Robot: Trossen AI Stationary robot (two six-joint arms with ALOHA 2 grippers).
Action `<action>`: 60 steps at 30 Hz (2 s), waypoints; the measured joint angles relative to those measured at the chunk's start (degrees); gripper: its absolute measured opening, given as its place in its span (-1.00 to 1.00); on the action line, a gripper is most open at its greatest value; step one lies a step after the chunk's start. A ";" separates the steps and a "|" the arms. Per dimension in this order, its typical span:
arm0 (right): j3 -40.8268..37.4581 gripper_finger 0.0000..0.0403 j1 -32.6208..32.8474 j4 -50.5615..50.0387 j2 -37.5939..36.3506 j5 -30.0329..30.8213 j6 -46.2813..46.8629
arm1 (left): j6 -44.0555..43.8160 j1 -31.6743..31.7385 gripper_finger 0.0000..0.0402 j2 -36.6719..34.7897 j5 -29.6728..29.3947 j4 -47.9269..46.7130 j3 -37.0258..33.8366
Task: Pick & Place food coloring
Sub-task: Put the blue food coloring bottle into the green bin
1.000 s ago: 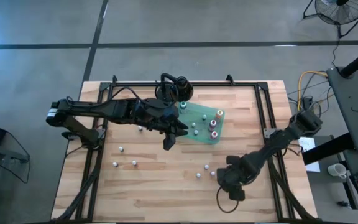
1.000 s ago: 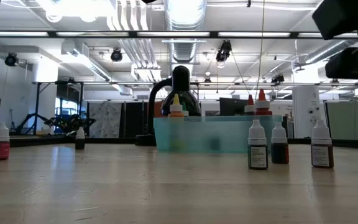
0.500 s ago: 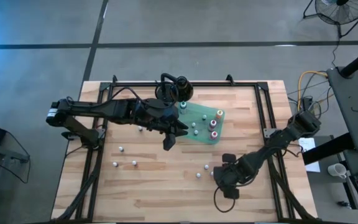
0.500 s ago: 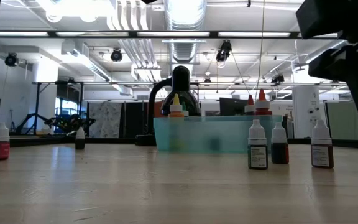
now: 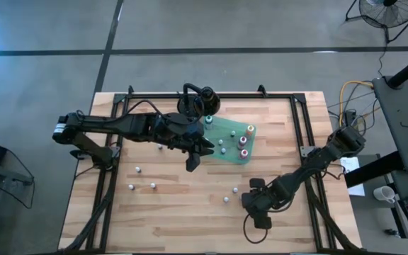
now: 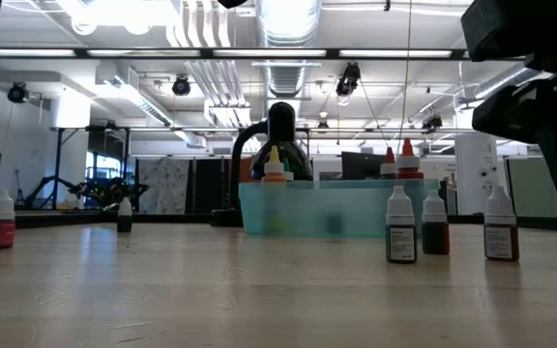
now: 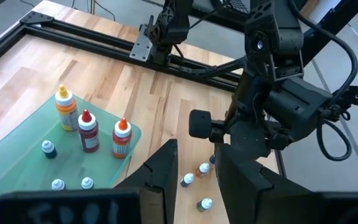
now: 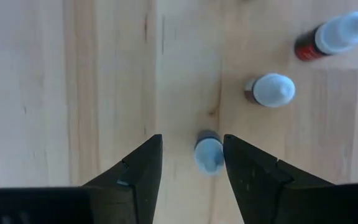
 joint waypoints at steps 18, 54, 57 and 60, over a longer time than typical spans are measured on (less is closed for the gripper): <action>-0.38 -0.31 -0.02 -2.42 0.37 2.94 2.38 | 0.11 -0.01 -0.60 0.00 0.03 -0.11 0.00; 6.21 -0.74 -1.07 -20.01 -1.07 3.71 18.61 | 0.17 -0.01 -0.60 0.00 0.03 -0.15 0.00; 9.71 -0.74 -1.65 -25.54 -4.28 8.78 22.31 | 0.17 0.01 -0.60 0.00 0.04 1.49 0.00; 13.37 -0.73 -2.77 -31.02 -8.13 15.30 28.65 | 0.15 0.14 -0.60 0.00 0.04 2.71 0.00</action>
